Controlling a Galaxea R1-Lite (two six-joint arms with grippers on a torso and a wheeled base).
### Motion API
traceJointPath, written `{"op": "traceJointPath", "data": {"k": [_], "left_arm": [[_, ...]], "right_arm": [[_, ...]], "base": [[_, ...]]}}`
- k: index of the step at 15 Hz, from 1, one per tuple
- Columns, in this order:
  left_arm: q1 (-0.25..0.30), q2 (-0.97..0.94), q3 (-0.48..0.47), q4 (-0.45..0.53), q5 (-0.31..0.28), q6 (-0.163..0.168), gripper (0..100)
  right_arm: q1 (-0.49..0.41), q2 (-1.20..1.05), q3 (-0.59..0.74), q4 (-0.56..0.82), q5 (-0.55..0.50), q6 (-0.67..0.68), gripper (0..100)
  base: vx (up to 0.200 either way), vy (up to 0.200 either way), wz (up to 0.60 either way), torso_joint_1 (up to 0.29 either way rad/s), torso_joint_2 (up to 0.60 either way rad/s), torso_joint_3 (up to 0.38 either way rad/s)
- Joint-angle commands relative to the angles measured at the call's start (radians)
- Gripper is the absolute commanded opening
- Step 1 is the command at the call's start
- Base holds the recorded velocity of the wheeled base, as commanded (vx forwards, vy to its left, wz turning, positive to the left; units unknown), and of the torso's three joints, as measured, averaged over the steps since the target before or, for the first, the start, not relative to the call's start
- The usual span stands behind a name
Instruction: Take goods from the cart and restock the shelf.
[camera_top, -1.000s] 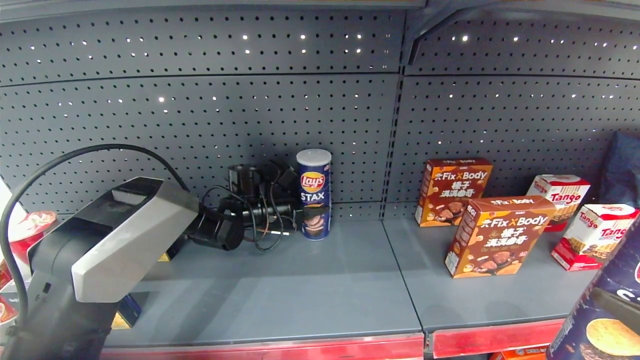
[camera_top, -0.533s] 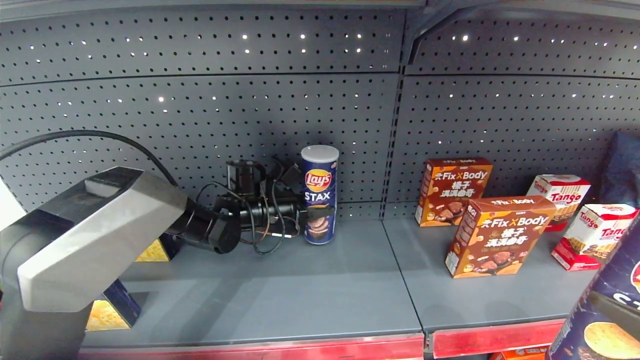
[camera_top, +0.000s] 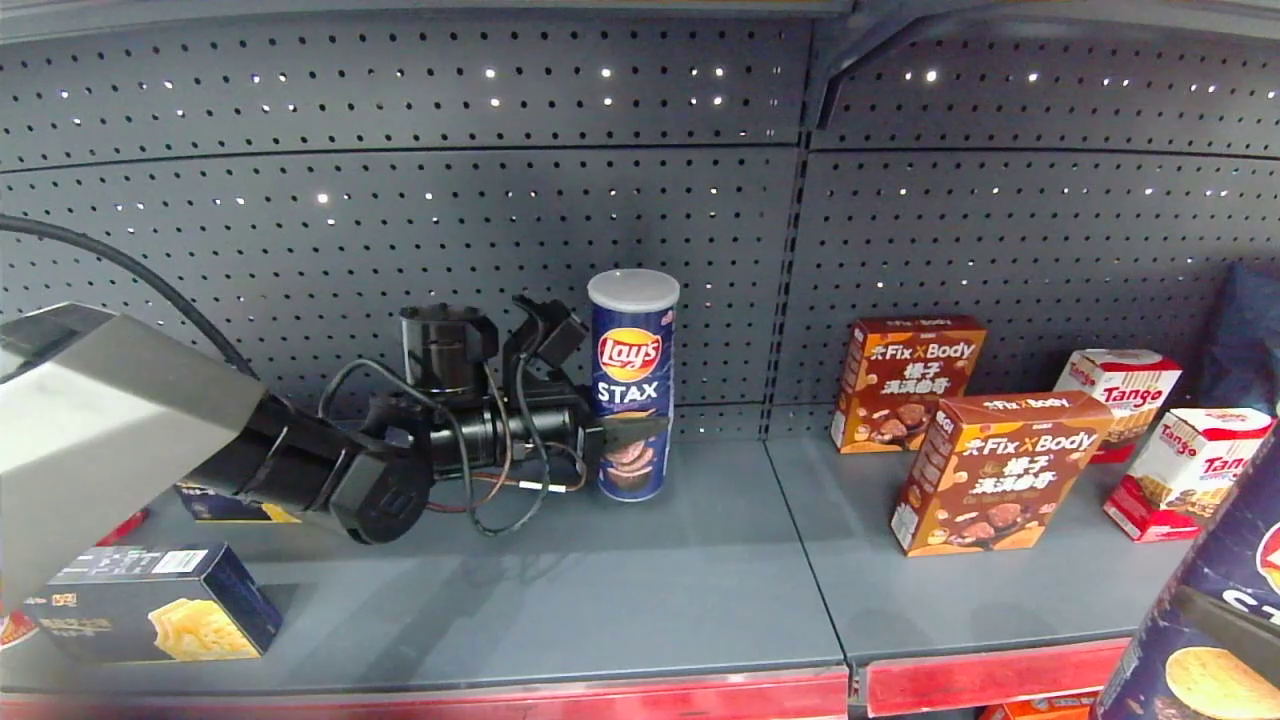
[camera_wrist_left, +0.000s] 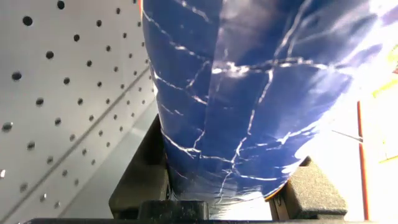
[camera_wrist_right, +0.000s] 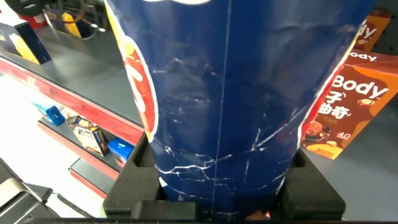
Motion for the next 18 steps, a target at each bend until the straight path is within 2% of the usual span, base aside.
{"op": "traceJointPath", "data": {"k": [1, 4, 8, 10, 15, 18], "left_arm": [[-0.006, -0.080, 0.105, -0.053, -0.002, -0.003, 0], [-0.005, -0.108, 0.236, -0.171, -0.001, -0.011, 0], [-0.016, -0.142, 0.374, -0.323, 0.016, -0.084, 0], [-0.020, -0.152, 0.426, -0.343, 0.057, -0.086, 0], [-0.020, -0.203, 0.518, -0.344, 0.070, -0.083, 0], [-0.034, -0.231, 0.585, -0.344, 0.127, -0.086, 0]], "right_arm": [[0.000, 0.000, -0.001, -0.001, 0.001, 0.000, 0], [0.000, 0.003, 0.000, -0.001, 0.001, 0.000, 0], [-0.004, 0.002, 0.009, -0.001, 0.001, 0.000, 0], [-0.005, -0.003, 0.022, -0.001, 0.001, 0.000, 0], [-0.010, -0.023, 0.032, -0.001, -0.001, 0.002, 0], [-0.010, -0.029, 0.042, -0.001, -0.001, 0.002, 0]], "base": [[0.000, 0.000, 0.00, 0.000, 0.00, 0.000], [0.000, 0.000, 0.00, 0.000, 0.00, 0.000], [0.000, 0.000, 0.00, 0.000, 0.00, 0.000], [0.000, 0.000, 0.00, 0.000, 0.00, 0.000], [0.000, 0.000, 0.00, 0.000, 0.00, 0.000], [0.000, 0.000, 0.00, 0.000, 0.00, 0.000]]}}
